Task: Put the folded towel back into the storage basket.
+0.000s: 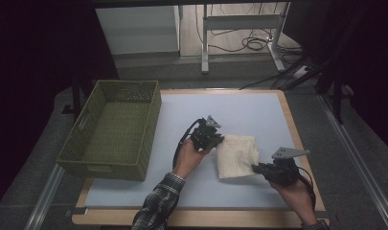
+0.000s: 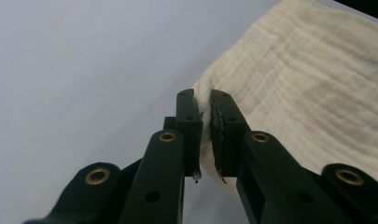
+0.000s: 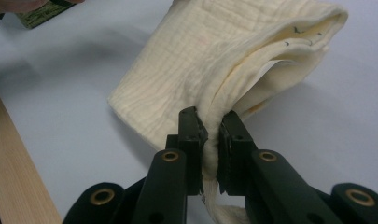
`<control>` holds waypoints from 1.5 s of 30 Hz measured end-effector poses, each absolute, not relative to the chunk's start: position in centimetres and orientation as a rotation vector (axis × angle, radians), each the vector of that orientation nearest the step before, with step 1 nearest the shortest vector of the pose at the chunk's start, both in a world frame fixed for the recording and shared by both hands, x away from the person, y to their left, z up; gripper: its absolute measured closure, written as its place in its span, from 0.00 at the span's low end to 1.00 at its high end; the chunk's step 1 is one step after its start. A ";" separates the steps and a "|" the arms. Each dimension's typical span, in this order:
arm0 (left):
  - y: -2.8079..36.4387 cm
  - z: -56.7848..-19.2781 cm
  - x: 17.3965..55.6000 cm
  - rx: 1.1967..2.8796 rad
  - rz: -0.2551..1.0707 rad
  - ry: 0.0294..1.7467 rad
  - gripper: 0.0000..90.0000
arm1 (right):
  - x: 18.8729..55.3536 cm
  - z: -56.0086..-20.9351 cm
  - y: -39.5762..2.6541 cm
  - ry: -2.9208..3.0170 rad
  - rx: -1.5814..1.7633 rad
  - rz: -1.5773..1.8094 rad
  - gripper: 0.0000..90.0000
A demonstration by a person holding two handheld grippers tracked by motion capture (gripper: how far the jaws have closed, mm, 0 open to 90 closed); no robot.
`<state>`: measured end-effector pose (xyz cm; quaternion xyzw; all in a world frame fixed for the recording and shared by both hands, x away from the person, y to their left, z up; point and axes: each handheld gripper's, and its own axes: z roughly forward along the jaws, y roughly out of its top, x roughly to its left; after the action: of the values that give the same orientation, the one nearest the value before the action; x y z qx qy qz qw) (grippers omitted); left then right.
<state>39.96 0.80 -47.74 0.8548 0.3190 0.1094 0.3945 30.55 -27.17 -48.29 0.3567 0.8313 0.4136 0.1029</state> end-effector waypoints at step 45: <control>12.3 -40.9 39.2 2.144 0.510 0.945 0.91 | 34.2 -44.3 -16.2 2.481 0.851 1.298 0.90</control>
<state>39.16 12.29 -40.90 0.8330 0.3673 0.1980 0.3634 34.23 -16.18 -44.30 0.2891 0.8429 0.4408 0.1074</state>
